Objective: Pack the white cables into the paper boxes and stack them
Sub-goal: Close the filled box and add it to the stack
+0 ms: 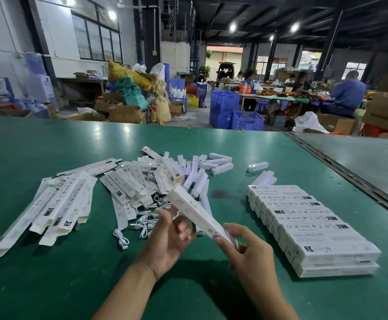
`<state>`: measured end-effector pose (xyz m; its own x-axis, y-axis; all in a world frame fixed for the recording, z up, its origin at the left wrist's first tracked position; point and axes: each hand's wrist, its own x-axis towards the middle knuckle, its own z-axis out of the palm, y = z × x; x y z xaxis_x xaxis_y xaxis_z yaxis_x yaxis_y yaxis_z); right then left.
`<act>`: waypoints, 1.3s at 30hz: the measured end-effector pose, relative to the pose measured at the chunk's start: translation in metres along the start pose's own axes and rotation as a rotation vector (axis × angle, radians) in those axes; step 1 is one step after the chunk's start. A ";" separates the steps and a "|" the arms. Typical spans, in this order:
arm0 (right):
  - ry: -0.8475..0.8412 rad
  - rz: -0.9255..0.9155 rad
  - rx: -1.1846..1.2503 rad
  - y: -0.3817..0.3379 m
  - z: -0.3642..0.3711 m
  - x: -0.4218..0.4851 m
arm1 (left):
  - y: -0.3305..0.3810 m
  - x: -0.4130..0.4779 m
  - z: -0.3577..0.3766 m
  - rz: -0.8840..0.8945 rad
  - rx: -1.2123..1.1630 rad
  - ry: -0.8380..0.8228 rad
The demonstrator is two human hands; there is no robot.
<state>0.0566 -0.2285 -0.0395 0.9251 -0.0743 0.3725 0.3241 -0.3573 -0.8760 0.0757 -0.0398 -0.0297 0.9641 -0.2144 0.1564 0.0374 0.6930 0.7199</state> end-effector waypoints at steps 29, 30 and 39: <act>-0.400 -0.248 -0.675 0.035 0.035 0.059 | -0.009 0.024 -0.020 0.313 0.206 0.869; -0.403 -0.291 -0.706 0.033 0.033 0.055 | -0.010 0.024 -0.020 0.309 0.215 0.866; -0.329 -0.248 -0.504 0.027 0.029 0.035 | -0.014 0.025 -0.021 0.295 0.297 0.872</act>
<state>0.1037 -0.2135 -0.0594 0.8732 0.3266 0.3618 0.4768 -0.7264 -0.4949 0.1050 -0.0408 -0.0498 0.7849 0.6094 -0.1121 -0.1902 0.4091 0.8925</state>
